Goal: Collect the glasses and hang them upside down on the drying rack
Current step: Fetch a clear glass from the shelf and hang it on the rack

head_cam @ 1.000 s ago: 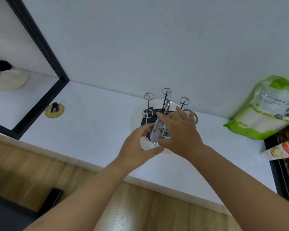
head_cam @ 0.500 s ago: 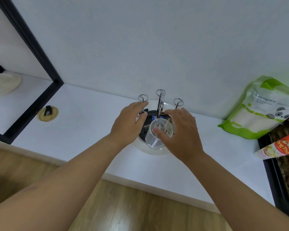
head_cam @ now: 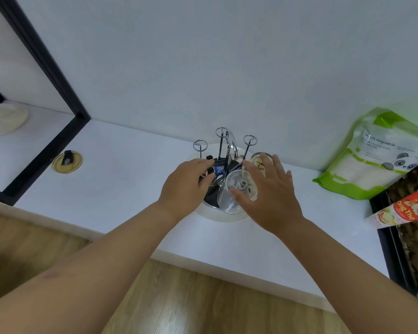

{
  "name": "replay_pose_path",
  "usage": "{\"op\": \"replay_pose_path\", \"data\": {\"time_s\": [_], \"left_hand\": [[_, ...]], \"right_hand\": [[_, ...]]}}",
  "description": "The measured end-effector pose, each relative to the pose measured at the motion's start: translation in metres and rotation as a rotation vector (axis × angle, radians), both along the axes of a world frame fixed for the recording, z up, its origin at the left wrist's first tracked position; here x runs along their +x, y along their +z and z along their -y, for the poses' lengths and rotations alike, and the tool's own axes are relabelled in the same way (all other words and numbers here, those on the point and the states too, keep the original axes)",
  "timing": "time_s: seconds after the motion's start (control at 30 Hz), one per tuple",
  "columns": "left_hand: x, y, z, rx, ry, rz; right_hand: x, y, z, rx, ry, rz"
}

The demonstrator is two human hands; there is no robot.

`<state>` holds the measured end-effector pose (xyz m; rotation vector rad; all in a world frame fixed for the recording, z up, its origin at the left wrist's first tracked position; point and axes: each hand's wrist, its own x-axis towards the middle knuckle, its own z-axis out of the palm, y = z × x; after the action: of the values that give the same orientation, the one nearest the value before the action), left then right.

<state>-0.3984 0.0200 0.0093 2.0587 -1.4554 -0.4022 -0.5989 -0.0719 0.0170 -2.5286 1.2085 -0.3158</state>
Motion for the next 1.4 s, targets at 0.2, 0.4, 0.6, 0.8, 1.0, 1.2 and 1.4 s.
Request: {"op": "replay_pose_path", "data": {"time_s": [0.2,0.4,0.6,0.8,1.0,1.2,1.4], "left_hand": [[-0.02,-0.002,-0.005,-0.004,0.025,-0.011],[-0.027,-0.004,-0.005,-0.006,0.045,-0.024],[-0.028,-0.004,-0.007,-0.006,0.049,-0.037],[-0.03,-0.004,-0.007,0.0,0.029,-0.047],[-0.025,0.0,-0.011,-0.061,0.015,-0.022],[0.003,0.011,-0.006,-0.141,0.07,0.075],[0.017,-0.002,-0.008,0.065,0.061,0.025]], "right_hand": [[-0.004,0.0,0.009,-0.063,0.036,-0.055],[-0.002,0.001,0.016,-0.109,0.073,-0.066],[0.002,0.0,0.016,-0.071,0.079,-0.071],[0.0,-0.002,0.014,-0.001,0.058,-0.023],[-0.002,0.0,0.016,0.037,0.041,0.013],[-0.003,0.006,0.019,0.048,0.035,0.013],[0.0,0.011,0.01,0.027,0.042,0.082]]}}
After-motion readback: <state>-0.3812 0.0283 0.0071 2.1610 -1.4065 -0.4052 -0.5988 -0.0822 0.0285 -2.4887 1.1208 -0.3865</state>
